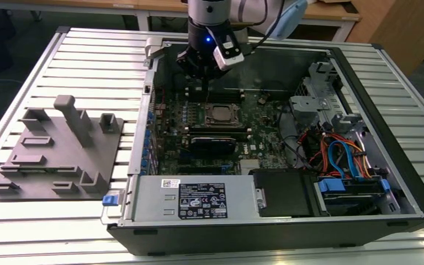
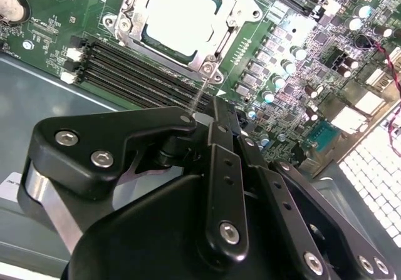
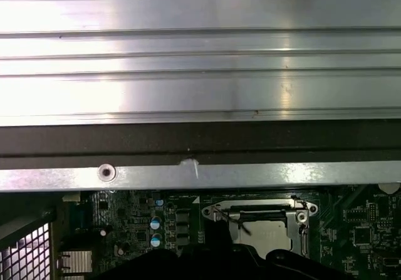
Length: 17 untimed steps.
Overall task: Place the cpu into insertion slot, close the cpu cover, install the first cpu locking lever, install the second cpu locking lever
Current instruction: 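Install the first cpu locking lever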
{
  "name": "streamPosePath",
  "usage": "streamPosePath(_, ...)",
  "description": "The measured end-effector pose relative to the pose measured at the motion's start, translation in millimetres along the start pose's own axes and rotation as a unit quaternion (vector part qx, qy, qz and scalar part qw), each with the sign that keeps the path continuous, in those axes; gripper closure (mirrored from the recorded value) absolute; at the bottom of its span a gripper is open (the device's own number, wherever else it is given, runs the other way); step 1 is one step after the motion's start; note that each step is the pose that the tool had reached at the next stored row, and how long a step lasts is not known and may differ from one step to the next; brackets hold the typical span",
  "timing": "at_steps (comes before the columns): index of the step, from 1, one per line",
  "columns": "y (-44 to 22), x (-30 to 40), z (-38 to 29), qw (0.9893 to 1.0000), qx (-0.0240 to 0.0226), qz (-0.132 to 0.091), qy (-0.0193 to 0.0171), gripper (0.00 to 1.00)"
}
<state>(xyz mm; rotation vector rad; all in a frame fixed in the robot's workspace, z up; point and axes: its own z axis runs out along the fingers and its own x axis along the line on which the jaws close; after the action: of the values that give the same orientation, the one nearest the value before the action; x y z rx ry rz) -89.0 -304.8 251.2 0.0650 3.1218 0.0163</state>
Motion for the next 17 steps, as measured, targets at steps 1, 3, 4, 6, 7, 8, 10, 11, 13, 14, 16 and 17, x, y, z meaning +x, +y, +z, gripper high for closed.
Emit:
streamPosePath(1,0.0,-0.2,0.0,1.0000,0.0000,0.000,0.0000,0.90)
streamPosePath(3,0.0,-0.6,0.1,1.0000,0.0000,0.000,0.0000,0.90)
streamPosePath(4,0.0,-1.1,0.2,1.0000,0.0001,0.001,0.0000,0.90)
streamPosePath(6,0.1,-1.1,0.2,1.0000,0.0000,0.001,0.0000,0.90)
streamPosePath(7,0.1,-1.2,0.2,1.0000,0.0000,0.001,0.0000,0.90)
streamPosePath(8,0.1,-1.2,0.2,1.0000,0.0000,0.001,0.0000,0.90)
streamPosePath(10,0.0,-1.2,0.2,1.0000,0.0001,0.001,0.0000,0.90)
streamPosePath(11,0.1,-1.2,0.2,1.0000,0.0000,0.001,0.0000,0.90)
streamPosePath(13,0.0,-1.2,0.2,1.0000,0.0001,0.001,0.0000,0.90)
streamPosePath(14,0.1,-1.2,0.2,1.0000,0.0000,0.001,0.0000,0.90)
streamPosePath(16,-0.1,-1.2,0.6,1.0000,-0.0012,0.001,0.0001,0.90)
streamPosePath(17,-0.6,-1.3,1.2,1.0000,-0.0056,0.001,0.0003,0.90)
